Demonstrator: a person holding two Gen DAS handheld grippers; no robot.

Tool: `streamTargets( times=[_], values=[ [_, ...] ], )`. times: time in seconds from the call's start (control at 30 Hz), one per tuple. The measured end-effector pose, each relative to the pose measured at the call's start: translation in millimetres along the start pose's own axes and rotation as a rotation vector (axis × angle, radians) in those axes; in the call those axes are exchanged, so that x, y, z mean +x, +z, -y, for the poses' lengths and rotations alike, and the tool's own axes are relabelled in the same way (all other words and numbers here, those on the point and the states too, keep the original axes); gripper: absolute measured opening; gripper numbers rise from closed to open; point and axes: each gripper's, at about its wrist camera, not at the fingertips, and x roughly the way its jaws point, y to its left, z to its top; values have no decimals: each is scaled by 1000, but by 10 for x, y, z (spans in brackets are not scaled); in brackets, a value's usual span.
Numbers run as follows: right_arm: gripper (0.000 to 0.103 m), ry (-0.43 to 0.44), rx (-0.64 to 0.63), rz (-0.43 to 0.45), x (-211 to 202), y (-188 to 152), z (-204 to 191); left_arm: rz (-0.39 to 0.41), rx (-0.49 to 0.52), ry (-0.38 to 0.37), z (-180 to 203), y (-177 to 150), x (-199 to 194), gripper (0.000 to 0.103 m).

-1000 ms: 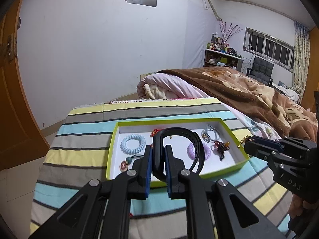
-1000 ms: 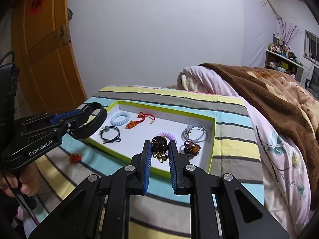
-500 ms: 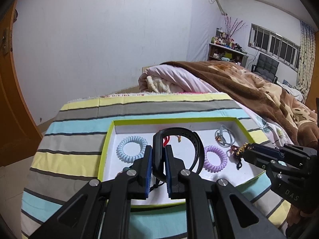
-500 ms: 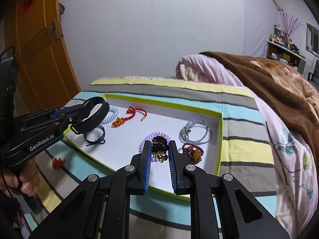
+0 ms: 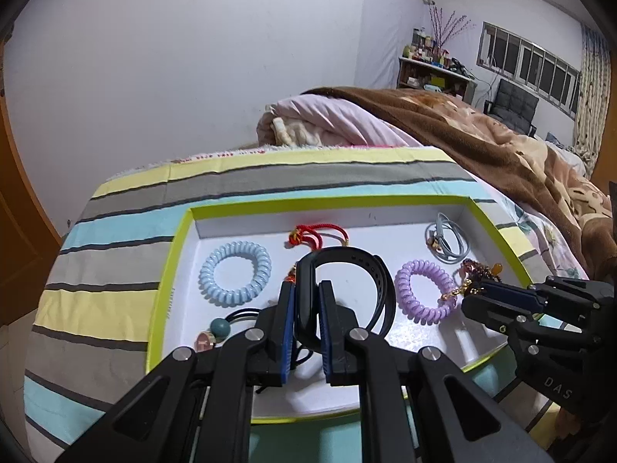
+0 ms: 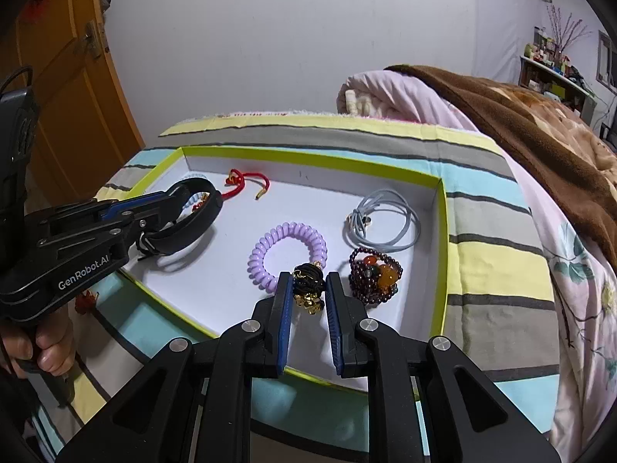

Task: Organize jewelry
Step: 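Open the right tool dropping the bell charm while the left tool releases the watch band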

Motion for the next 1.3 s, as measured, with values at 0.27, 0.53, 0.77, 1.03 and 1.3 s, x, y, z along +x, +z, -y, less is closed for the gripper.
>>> streamTargets(
  times=[0.27, 0.53, 0.77, 1.03, 1.3],
  values=[
    [19, -2, -2, -24, 44, -13, 5, -47, 16, -16, 23, -41, 113, 13],
    [22, 16, -11, 2, -26, -24, -30, -30, 8, -25, -4, -43, 42, 15],
    [22, 18, -16, 29, -181, -40, -57, -5, 9, -25, -22, -29, -151, 15],
    [22, 26, -16, 83, -552, -112, -138, 49, 28, -25, 32, -89, -597, 15],
    [22, 38, 4, 143, -1018, -293, -220, 101, 27, -25, 85, -297, -1072, 15]
  ],
)
